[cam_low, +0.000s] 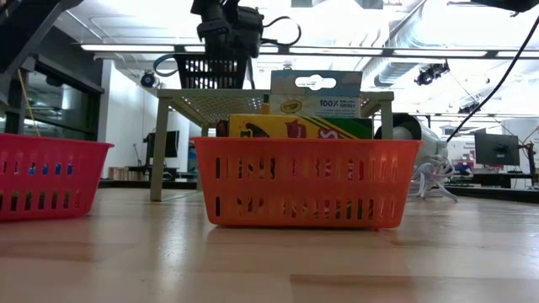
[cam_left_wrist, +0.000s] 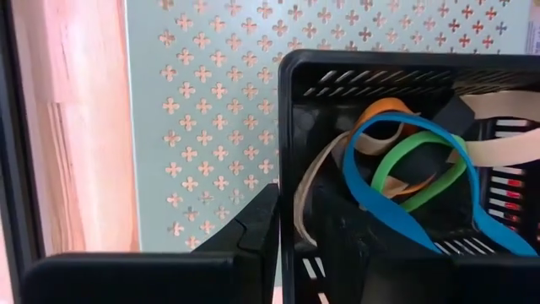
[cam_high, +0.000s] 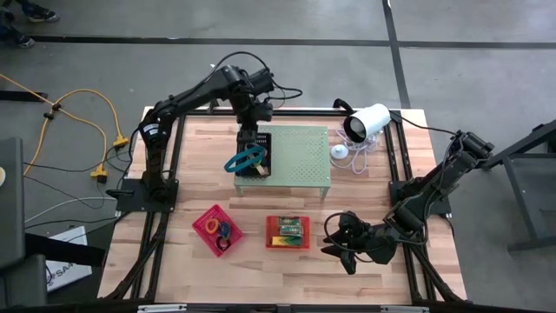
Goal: Pick & Place Office Desk Supplies
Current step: Put the orange bin with crayon boxes on the shelf
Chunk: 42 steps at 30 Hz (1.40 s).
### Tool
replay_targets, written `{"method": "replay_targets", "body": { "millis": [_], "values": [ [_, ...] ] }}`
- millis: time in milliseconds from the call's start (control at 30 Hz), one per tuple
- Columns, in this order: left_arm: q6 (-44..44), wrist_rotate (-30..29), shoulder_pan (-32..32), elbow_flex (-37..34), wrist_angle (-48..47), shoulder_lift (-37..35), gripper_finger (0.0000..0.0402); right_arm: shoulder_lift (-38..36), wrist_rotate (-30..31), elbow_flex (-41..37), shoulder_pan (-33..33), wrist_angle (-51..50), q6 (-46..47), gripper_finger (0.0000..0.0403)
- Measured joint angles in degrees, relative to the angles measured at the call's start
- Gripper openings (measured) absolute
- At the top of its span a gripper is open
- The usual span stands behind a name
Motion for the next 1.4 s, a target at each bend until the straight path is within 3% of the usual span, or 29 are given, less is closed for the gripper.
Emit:
{"method": "replay_targets", "body": {
  "millis": [833, 1000, 1400],
  "values": [
    [1.55, -1.49, -0.17, 2.4, -0.34, -2.42, 0.007, -0.01, 0.01, 0.0, 0.01, -0.02, 0.0, 0.0151],
    [1.0, -4.0, -2.4, 2.4, -0.94, -5.06, 0.007, 0.0, 0.01, 0.0, 0.01, -0.02, 0.0, 0.015],
    [-10.75, -10.24, -11.63, 2.42, -4.79, -8.53, 0.007, -0.01, -0.01, 0.0, 0.01, -0.02, -0.02, 0.0151]
  ]
}}
